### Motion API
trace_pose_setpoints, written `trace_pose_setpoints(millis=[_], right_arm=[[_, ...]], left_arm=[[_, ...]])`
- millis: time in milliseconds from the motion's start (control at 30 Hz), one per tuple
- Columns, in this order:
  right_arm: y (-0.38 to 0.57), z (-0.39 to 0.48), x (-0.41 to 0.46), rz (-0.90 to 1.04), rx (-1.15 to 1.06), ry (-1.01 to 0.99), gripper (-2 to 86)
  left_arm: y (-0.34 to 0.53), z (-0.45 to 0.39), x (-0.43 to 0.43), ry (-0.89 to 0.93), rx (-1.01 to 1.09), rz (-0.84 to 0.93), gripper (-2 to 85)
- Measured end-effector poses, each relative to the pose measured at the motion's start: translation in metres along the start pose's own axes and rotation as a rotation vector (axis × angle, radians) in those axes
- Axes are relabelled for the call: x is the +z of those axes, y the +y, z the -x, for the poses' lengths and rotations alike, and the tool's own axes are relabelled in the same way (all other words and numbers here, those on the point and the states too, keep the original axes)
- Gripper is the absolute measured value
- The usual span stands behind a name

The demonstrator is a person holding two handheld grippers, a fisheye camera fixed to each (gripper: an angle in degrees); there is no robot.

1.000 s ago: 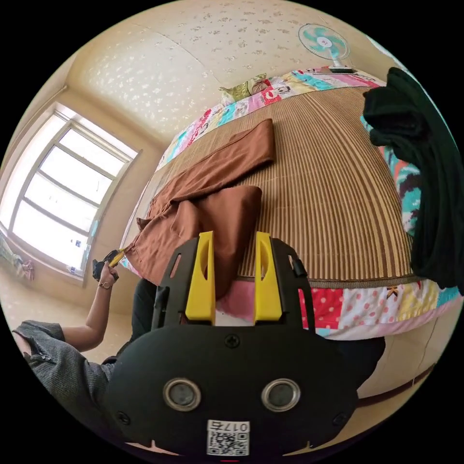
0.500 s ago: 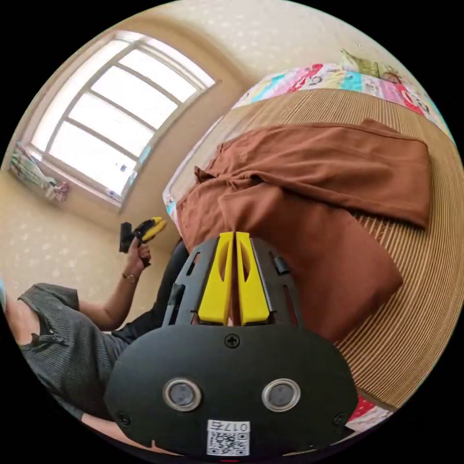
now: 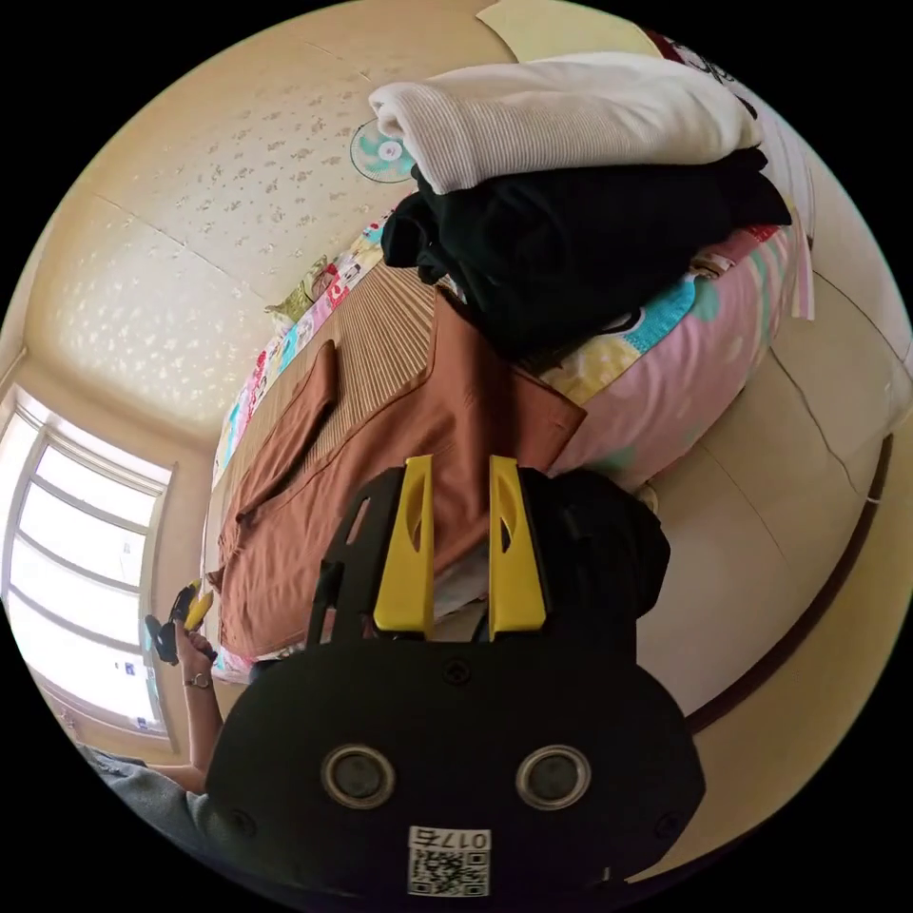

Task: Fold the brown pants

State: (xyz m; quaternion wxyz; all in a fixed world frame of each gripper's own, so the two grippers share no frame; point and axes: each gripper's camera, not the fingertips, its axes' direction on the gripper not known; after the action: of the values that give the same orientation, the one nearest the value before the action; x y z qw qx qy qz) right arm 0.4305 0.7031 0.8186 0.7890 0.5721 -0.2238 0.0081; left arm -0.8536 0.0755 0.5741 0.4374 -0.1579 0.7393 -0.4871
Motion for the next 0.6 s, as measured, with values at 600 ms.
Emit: trace_pose_setpoints(millis=[600], right_arm=[[-0.079,0.143,0.216,0.507,-0.318,-0.362,14.1]], left_arm=[[-0.134,0.147,0.037,-0.339,-0.156,0.073,-1.0]])
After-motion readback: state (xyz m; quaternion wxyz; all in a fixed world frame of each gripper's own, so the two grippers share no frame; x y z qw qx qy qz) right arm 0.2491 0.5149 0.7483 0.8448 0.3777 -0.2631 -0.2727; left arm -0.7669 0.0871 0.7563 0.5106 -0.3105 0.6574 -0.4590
